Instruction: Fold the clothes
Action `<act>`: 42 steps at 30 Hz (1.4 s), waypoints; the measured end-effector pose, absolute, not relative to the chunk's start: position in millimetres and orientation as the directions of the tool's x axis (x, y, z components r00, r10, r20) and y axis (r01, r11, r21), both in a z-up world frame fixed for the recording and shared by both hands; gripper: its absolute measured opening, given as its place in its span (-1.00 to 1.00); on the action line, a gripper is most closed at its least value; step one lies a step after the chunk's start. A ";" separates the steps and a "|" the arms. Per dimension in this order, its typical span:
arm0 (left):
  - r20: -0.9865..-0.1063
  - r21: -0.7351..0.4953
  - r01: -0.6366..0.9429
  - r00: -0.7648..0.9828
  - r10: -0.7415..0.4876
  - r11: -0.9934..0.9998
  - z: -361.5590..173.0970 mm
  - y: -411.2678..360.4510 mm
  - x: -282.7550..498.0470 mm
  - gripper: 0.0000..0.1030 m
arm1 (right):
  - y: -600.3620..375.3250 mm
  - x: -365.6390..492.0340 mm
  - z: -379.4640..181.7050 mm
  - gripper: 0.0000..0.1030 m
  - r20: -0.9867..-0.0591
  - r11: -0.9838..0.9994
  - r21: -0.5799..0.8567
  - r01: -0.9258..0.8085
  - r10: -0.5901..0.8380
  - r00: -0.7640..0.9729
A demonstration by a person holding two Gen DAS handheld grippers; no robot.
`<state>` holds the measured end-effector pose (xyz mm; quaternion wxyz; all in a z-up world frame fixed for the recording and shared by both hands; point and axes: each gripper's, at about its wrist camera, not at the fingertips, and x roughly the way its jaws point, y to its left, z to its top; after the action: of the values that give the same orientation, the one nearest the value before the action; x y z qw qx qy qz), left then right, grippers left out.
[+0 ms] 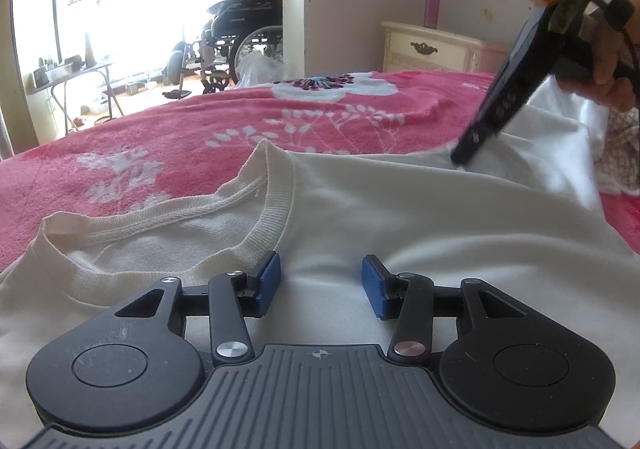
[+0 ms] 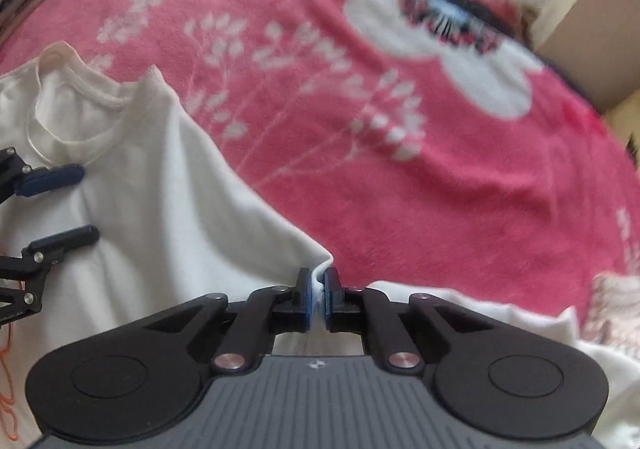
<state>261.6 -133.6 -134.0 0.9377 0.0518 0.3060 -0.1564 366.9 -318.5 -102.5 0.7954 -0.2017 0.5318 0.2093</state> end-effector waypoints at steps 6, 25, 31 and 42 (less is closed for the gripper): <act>-0.591 0.022 0.326 0.767 -0.251 0.945 -134.2 -136.7 261.0 -0.12 | -335.6 365.7 -103.2 -0.89 -0.868 0.893 -0.155 -0.423 0.082 0.490; -0.590 0.038 0.325 0.771 -0.242 0.945 -135.1 -139.0 260.8 -0.11 | -539.1 277.2 -21.3 -0.01 -0.596 0.884 0.248 0.396 -0.183 0.782; -0.590 0.052 0.325 0.773 -0.234 0.944 -135.5 -140.7 260.2 -0.11 | -603.3 238.1 -1.5 -0.05 -0.590 0.804 0.356 0.476 -0.202 0.782; -0.589 0.063 0.324 0.775 -0.227 0.944 -135.5 -141.9 259.1 -0.11 | -581.5 263.1 -5.6 -0.05 -0.697 0.723 0.271 0.636 -0.308 0.648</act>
<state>259.1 -141.9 -135.5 0.9387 0.0805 0.3013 -0.1470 263.1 -581.5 -5.6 0.8710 0.2554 0.3205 -0.2710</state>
